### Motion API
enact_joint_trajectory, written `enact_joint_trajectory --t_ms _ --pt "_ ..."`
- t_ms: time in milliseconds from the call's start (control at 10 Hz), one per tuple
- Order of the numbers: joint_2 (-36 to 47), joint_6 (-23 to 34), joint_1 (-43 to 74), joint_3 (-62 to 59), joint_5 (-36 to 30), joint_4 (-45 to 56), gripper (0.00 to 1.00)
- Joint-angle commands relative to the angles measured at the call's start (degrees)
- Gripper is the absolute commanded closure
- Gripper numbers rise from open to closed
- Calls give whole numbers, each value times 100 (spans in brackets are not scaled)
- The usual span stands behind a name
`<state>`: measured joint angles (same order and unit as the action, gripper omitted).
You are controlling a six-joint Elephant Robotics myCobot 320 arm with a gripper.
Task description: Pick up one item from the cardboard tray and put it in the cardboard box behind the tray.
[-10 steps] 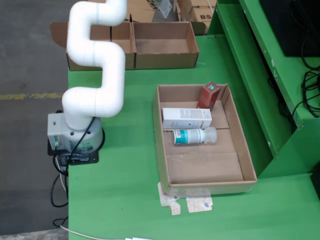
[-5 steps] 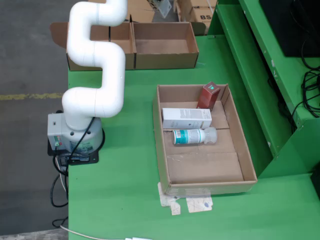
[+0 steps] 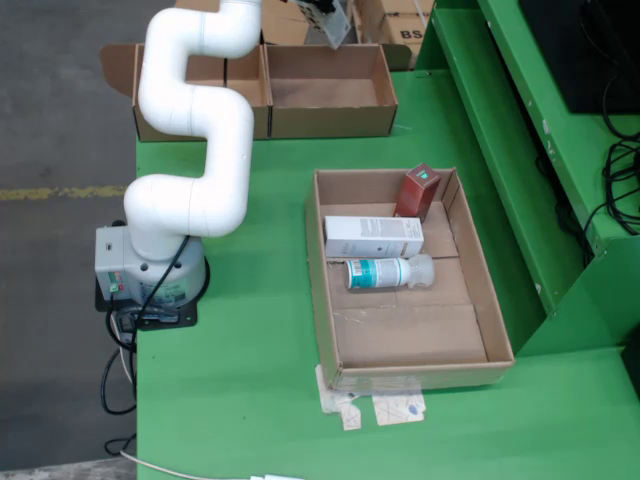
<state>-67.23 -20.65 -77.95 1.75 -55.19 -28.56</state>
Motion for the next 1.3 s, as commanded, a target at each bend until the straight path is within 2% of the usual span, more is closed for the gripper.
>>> enact_joint_trajectory --t_ms 0,400,1100,1200 --pt "201 -242 159 -175 58 -76 100" --pt "41 -484 603 -175 58 -76 100" --pt "-419 -585 717 -175 58 -76 100" --pt "-559 -452 717 -175 58 -76 100"
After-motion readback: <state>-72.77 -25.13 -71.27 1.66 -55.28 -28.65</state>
